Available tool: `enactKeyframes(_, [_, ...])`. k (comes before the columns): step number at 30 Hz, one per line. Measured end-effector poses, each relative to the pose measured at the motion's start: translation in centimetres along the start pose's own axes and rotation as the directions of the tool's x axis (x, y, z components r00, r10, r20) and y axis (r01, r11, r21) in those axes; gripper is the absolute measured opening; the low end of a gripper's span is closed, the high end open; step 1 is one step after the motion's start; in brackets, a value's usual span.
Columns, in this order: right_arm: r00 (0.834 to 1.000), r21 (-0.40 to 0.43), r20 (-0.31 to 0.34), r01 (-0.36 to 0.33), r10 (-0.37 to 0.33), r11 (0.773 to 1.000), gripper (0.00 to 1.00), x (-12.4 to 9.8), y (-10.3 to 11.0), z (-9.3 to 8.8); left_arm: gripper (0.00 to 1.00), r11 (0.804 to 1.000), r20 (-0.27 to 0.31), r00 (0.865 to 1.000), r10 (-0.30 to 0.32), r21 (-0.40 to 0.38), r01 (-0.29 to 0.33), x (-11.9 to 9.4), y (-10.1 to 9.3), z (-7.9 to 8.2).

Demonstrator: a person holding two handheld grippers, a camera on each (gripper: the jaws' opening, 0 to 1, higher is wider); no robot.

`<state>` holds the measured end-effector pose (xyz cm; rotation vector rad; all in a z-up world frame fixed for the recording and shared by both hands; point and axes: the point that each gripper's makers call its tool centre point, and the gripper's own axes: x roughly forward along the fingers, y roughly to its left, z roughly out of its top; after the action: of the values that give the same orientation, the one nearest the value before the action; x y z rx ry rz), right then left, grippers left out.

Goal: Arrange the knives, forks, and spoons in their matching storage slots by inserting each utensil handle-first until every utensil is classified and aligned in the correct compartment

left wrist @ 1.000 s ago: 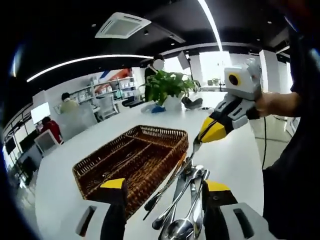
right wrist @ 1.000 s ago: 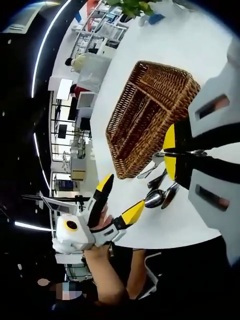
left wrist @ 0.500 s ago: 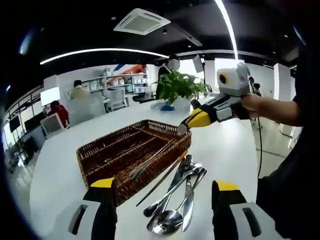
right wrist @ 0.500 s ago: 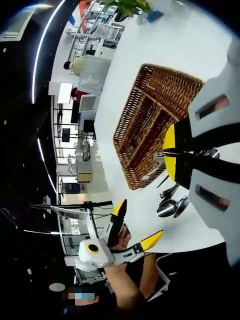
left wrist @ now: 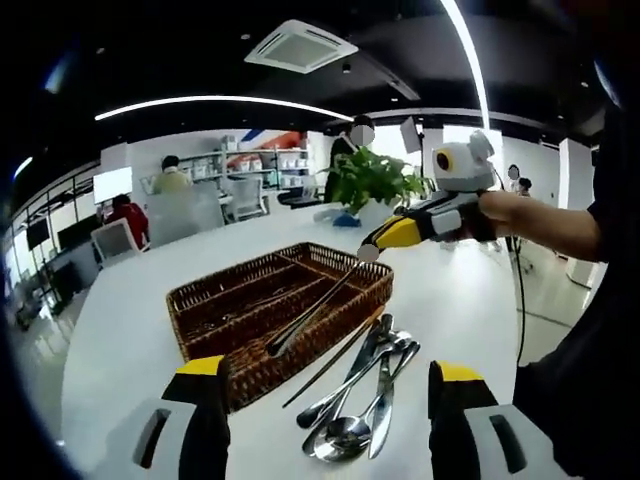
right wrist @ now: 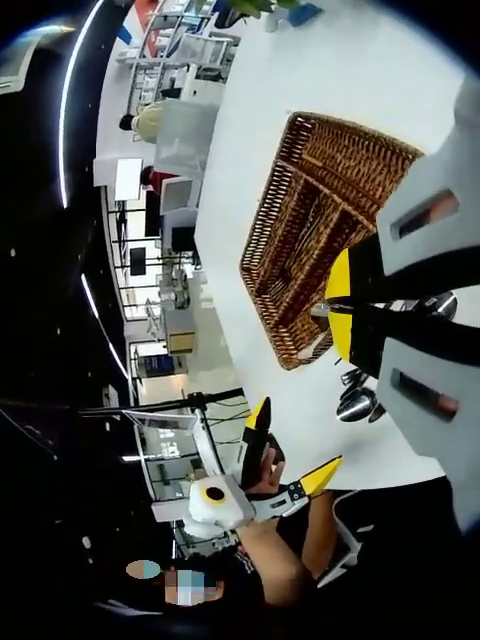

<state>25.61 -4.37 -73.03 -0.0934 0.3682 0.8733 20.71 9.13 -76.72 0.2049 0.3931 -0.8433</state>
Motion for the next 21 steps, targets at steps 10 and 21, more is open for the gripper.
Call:
enactKeyframes(10, [0.999,0.014,0.035,0.01,-0.01,1.0,0.0,1.3,-1.4,2.1,0.86,1.0,-0.016,1.0,0.014,-0.018,-0.014,-0.7,0.6,-0.9])
enactKeyframes(21, [0.997,0.065,0.06,0.053,-0.057,0.996,0.0,3.7,-4.4,3.4,0.86,1.0,-0.014,1.0,0.022,-0.019,-0.022,-1.2,0.7,-1.2])
